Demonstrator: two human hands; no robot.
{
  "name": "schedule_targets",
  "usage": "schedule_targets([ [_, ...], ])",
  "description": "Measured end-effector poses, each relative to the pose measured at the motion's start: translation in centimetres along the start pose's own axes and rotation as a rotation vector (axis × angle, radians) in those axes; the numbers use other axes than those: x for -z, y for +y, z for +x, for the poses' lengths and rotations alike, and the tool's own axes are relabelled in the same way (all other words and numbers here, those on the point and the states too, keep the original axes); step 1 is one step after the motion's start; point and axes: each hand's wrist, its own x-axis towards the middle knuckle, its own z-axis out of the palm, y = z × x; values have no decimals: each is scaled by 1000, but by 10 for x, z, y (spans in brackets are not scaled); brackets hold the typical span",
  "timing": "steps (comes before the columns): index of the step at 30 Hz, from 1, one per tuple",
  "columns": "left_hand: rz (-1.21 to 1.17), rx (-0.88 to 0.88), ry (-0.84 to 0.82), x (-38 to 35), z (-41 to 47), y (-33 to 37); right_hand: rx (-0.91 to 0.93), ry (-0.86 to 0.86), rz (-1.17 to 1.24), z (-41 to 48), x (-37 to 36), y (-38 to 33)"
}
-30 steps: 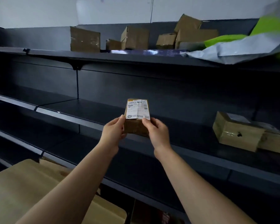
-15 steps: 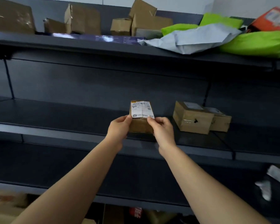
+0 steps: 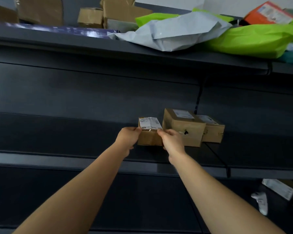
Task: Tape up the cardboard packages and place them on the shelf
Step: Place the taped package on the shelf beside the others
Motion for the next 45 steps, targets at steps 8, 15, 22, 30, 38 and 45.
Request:
schedule_targets([
  [8,99,67,-69,-23,33,-3,-55,2,-149,33,9,16],
  [15,107,56,-124,-33,58,1,-67,82,-195,50,0,24],
  [22,92,-23,-181,-38,75,-1,-110,116,-118,54,-7,22],
  [30,132,-36,-284,-40,84,-8,-119,151,-127,55,-17,23],
  [38,70,-42,-233,-20,77,-4,-70,83,-142,53,-39,21],
  [45,7,-40,-70,26,64,-5,-24,-51,-111,41,-79,8],
])
